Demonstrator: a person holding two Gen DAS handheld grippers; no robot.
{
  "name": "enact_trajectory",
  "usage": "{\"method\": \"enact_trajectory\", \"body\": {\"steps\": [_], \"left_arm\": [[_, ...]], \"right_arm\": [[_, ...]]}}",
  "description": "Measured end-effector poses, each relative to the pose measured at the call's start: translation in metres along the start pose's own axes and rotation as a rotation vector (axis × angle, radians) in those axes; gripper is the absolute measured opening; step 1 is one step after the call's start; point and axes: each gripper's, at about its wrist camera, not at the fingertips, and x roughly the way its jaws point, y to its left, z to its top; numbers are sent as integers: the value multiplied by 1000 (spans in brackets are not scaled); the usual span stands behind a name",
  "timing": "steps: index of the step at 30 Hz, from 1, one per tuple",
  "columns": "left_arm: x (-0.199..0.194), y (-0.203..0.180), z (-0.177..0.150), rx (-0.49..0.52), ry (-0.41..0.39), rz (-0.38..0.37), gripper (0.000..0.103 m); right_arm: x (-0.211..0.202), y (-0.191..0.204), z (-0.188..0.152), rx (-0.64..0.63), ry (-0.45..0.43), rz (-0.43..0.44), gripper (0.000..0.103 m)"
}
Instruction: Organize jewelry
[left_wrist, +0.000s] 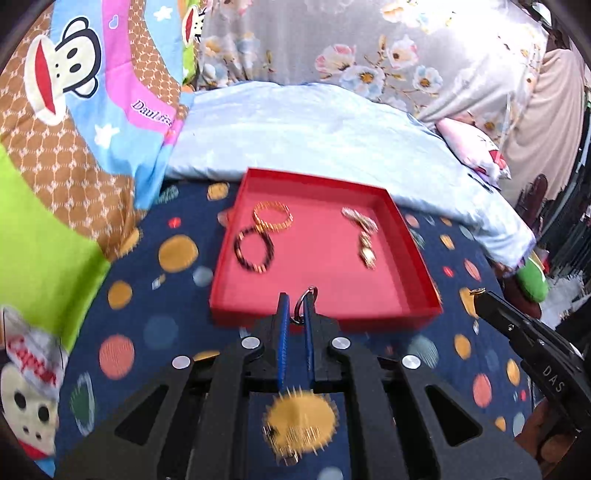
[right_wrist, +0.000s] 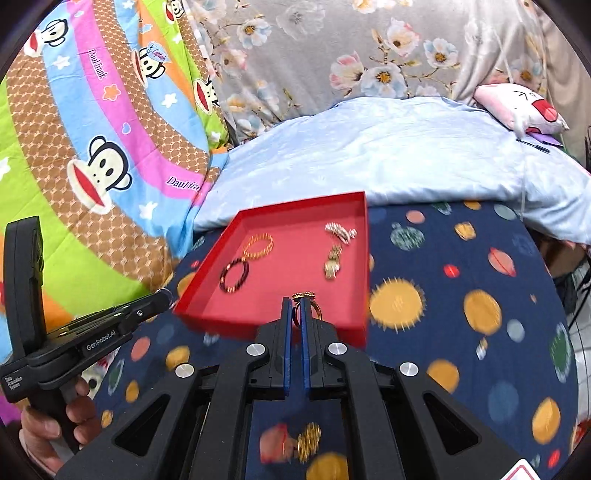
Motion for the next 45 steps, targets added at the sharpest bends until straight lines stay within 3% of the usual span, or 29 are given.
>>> {"method": "enact_trajectory", "body": {"steps": [12, 20, 22, 24, 26, 33, 39, 45], "left_arm": [[62, 9, 27, -5, 28, 41, 7], [82, 16, 27, -23, 56, 54, 7], [82, 17, 28, -30, 53, 60, 13], [80, 18, 27, -41, 45, 75, 45], [73, 20, 27, -58, 18, 94, 62], [45, 22, 17, -79, -10, 94, 65], [12, 22, -17, -64, -9, 103, 69], [-11, 25, -63, -57, 47, 107, 72]], "right_arm": [[73, -12, 17, 26, 62, -22, 3], [88, -19, 15, 27, 83, -29, 5], [85, -18, 15, 21, 68, -35, 13], [80, -17, 16, 20, 54, -43, 22], [72, -17, 16, 24, 35, -45, 31], [35, -14, 1, 41, 9, -33, 34], [2, -6, -34, 30, 30, -38, 35], [-26, -4, -75, 57, 85, -19, 35]]}}
